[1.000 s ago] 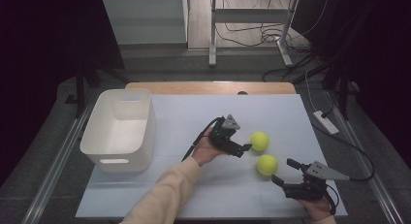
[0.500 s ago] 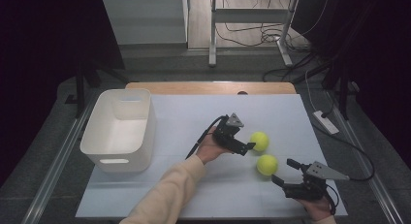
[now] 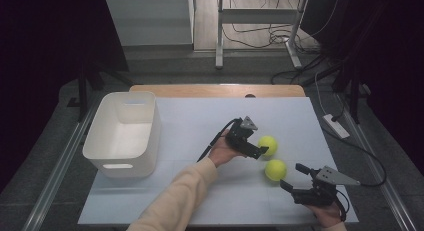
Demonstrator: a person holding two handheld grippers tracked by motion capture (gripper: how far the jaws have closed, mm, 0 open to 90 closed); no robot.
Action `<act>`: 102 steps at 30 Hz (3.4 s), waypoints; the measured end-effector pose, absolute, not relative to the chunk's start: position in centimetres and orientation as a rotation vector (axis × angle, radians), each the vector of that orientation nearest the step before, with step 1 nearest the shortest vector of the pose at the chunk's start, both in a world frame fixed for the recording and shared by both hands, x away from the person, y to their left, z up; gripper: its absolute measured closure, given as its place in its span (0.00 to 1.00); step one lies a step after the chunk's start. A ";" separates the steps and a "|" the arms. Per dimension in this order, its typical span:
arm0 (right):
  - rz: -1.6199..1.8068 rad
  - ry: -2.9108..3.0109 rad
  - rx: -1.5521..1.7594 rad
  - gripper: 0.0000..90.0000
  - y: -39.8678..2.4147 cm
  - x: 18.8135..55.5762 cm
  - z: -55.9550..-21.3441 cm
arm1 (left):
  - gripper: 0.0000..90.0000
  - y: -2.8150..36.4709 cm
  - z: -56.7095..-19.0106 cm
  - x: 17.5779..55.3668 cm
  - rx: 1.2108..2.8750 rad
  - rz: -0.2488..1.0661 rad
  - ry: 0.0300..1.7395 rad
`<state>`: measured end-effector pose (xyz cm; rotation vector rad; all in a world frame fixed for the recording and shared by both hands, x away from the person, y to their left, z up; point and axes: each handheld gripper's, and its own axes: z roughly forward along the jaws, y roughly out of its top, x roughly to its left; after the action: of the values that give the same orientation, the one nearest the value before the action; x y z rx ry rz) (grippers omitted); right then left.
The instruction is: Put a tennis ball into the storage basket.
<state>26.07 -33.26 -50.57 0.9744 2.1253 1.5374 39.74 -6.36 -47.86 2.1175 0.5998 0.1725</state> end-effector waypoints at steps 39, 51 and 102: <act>1.533 2.132 0.972 0.12 -33.3 25.9 -50.7 | 0.05 -9.7 -49.3 41.4 2.161 0.119 0.601; 1.532 2.132 0.974 0.12 -33.4 25.9 -50.7 | 0.05 -10.2 -50.3 42.1 2.181 0.086 0.603; 1.516 2.130 0.975 0.12 -33.4 26.1 -50.8 | 0.30 -6.9 -48.3 41.0 2.145 0.088 0.605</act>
<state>26.05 -33.39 -50.79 0.9754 2.1297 1.5158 40.99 -6.85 -48.28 2.1447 0.6051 0.0878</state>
